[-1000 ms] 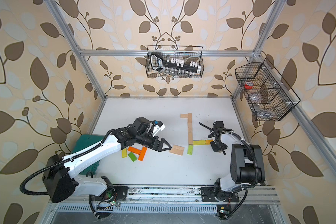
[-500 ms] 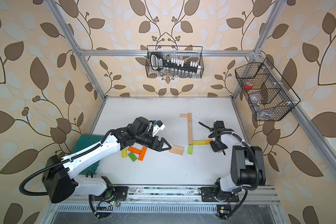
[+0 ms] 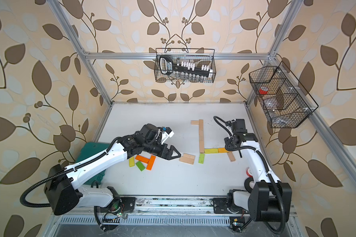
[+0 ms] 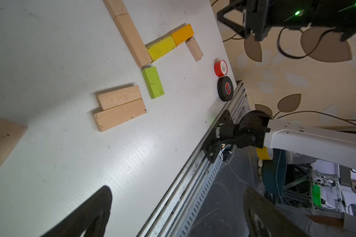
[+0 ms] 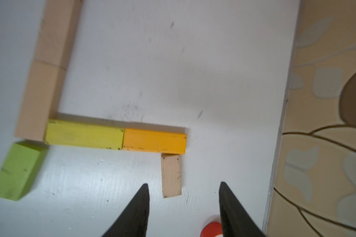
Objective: Assemble a giraffe with building blocks
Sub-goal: Assemble the building block at the center of the board, then pick up the building block from the center of the board.
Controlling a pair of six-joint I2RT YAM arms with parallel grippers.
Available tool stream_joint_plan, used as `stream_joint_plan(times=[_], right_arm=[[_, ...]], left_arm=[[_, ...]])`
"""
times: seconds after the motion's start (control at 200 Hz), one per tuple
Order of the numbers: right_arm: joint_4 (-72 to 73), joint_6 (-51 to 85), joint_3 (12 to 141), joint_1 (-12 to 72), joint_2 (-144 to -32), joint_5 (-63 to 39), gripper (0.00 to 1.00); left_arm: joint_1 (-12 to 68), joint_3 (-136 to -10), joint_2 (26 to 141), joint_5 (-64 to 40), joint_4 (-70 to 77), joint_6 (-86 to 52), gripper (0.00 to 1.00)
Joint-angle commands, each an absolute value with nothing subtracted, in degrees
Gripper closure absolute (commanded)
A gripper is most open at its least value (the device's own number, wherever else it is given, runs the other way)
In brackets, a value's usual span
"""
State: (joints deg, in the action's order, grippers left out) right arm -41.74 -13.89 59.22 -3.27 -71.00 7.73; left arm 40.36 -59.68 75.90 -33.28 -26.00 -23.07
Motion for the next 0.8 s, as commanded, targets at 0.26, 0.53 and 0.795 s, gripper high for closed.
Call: stream_joint_plan(times=[0.26,0.53,0.795], right_arm=[[-41.2,6.0,73.3,-1.4,-67.0,-12.0,0.31],[-31.9,16.9,64.4,8.2,-56.1,-18.1,0.31],[-23.2,25.8,51.8,14.0,-45.4,-23.9,0.33]], left_arm=[[37.1,-60.9,63.0,-21.1,-37.6,-19.2,0.01],[37.1,-57.4,54.4,-13.8,-41.5,-23.2,0.01],[37.0,-55.2,53.7,-12.4,-40.6,-28.3,0.01]])
